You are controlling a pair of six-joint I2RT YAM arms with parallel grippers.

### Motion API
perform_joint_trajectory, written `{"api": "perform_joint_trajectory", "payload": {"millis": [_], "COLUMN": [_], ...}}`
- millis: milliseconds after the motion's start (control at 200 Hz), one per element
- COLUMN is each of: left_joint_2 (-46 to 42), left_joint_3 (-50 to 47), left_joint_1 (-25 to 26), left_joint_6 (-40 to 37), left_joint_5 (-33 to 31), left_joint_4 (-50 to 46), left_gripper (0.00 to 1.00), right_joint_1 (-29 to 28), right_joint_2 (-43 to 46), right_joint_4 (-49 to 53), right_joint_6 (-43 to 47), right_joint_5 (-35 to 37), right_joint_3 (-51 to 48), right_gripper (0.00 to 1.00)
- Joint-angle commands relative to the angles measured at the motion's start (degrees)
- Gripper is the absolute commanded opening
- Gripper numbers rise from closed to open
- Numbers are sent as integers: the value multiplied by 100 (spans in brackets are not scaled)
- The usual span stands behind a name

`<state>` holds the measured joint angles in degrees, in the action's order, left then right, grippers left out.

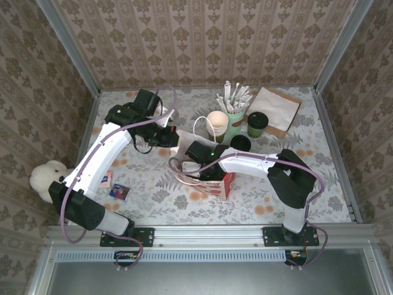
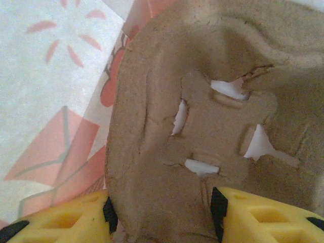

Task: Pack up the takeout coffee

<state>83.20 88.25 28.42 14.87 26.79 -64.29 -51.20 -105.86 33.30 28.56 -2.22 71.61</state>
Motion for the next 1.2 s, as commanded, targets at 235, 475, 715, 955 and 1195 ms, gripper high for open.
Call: {"api": "perform_joint_trajectory", "payload": {"millis": [235,475,715,955,1195], "left_joint_2": [-168,-117,-48,-40,-48], "left_joint_3": [-2,67,127,110,88], "left_joint_1": [-30,-30,-30,-30,-30], "left_joint_6": [-49,-72,-90,-101,-83], "left_joint_5": [64,70,124,97,120], "left_joint_4": [147,110,79,83,108], "left_gripper": [1,0,0,0,0], "right_joint_1": [-66,-74,-74,92,93], "right_joint_2": [-22,318,591,459,-40], "right_joint_4": [-397,-330,-402,121,293], "right_joint_6": [607,799,430,325,143], "right_joint_5": [1424,1014,211,-973,-661], "right_joint_3": [-285,-80,190,179,149], "right_gripper": [57,60,63,63,64]}}
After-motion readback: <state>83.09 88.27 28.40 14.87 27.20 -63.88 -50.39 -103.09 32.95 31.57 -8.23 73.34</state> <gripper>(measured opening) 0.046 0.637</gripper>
